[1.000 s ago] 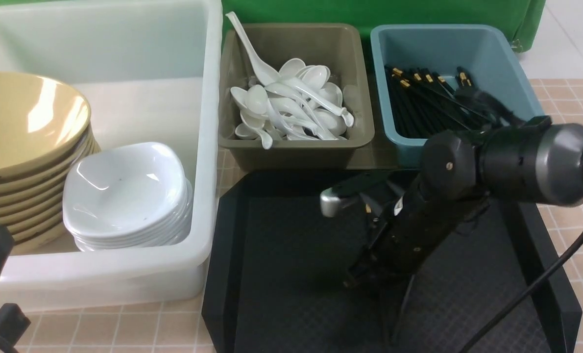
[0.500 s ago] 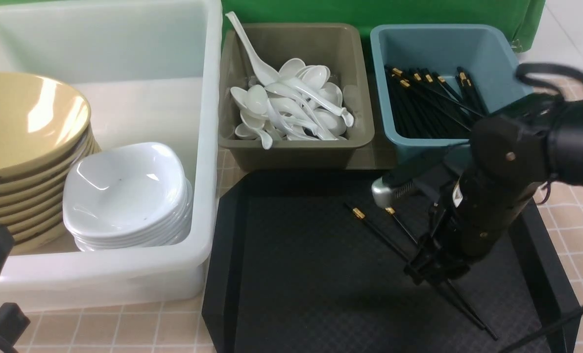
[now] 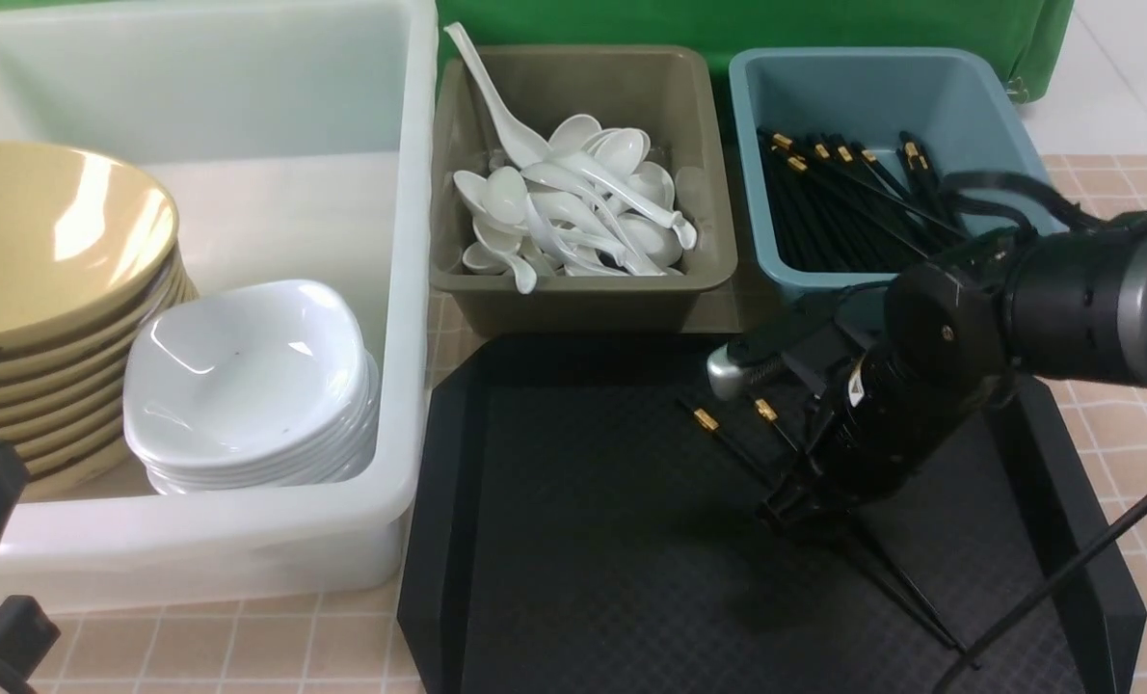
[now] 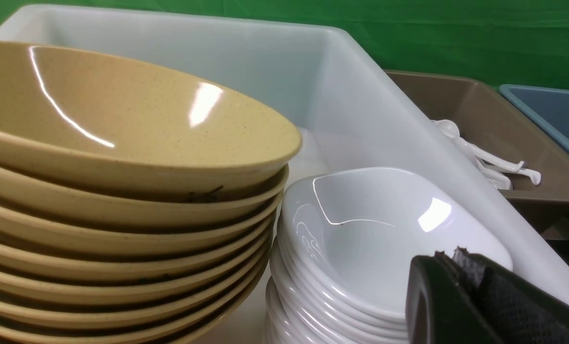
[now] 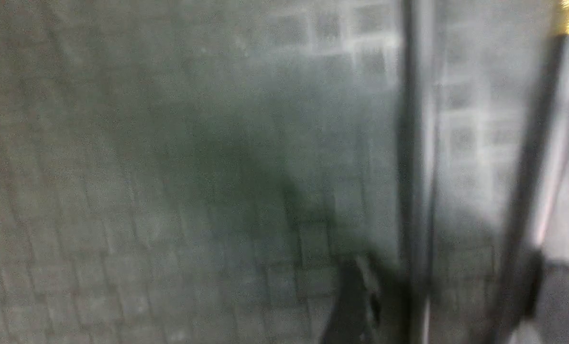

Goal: On brown table put chopsticks spoon bowls plates into blue grey white boxes.
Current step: 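Grasp the chopsticks with the right gripper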

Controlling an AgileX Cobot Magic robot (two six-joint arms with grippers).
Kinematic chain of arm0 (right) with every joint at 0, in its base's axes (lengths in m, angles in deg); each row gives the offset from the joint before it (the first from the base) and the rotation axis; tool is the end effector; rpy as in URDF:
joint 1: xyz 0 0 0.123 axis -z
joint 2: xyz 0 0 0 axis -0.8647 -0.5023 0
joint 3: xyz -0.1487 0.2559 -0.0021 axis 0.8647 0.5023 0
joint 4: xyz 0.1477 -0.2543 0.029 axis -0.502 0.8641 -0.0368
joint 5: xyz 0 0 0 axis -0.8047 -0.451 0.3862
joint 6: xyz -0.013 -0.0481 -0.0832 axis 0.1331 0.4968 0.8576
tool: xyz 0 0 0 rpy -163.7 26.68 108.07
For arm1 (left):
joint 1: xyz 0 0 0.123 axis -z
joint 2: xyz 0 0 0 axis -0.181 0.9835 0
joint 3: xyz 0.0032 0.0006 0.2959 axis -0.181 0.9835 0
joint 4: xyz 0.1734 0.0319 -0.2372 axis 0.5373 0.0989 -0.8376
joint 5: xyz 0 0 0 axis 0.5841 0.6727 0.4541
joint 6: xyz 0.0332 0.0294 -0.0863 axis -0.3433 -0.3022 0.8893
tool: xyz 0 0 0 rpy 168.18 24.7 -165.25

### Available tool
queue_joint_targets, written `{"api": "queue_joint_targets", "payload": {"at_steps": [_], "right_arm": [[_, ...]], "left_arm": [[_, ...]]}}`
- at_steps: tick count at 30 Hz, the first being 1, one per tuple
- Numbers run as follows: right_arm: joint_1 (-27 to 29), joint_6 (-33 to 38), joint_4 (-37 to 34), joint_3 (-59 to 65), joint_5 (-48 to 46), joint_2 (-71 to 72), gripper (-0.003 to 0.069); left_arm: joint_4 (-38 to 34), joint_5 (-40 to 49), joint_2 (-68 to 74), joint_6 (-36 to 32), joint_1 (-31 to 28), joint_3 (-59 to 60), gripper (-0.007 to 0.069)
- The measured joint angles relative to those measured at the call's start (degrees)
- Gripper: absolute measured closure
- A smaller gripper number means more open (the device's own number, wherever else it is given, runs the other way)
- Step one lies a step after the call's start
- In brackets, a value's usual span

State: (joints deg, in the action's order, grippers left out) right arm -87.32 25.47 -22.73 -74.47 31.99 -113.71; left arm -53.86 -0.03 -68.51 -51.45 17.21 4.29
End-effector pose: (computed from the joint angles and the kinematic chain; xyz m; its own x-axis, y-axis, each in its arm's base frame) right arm 0.3433 0.1784 0.1372 -0.8073 -0.5375 -0.2436 -0.5486 0.8357 -0.0256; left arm 0.1113 -0.0121 0.2746 -0.1655 -0.0757 -0.9833 0.0914 0.9916 -0.0917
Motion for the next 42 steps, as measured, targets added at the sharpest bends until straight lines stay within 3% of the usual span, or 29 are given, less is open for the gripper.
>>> {"api": "queue_joint_targets", "payload": {"at_steps": [4, 6, 12, 16, 19, 29, 37, 42], "right_arm": [[0.0, 1.04, -0.87, -0.71, 0.06, -0.78, 0.0378], [0.0, 1.87, -1.47, -0.85, 0.06, -0.78, 0.0527], [0.0, 2.25, -2.02, -0.69, -1.14, 0.4, 0.0524], [0.0, 4.65, -2.07, -0.17, -2.43, 5.13, 0.0614], [0.0, 5.81, -2.07, -0.17, -2.01, 8.16, 0.0622], [0.0, 6.23, -2.07, -0.11, -1.91, 6.85, 0.0617], [0.0, 5.17, -2.56, -0.24, 2.13, 0.15, 0.0519], [0.0, 5.23, -2.48, -0.77, 3.21, -0.9, 0.0541]], "left_arm": [[0.0, 0.0, 0.0, 0.0, 0.0, 0.0, 0.0619], [0.0, 0.0, 0.0, 0.0, 0.0, 0.0, 0.0619], [0.0, 0.0, 0.0, 0.0, 0.0, 0.0, 0.0619], [0.0, 0.0, 0.0, 0.0, 0.0, 0.0, 0.0619], [0.0, 0.0, 0.0, 0.0, 0.0, 0.0, 0.0619], [0.0, 0.0, 0.0, 0.0, 0.0, 0.04, 0.0619], [0.0, 0.0, 0.0, 0.0, 0.0, 0.04, 0.0619], [0.0, 0.0, 0.0, 0.0, 0.0, 0.04, 0.0619]]}}
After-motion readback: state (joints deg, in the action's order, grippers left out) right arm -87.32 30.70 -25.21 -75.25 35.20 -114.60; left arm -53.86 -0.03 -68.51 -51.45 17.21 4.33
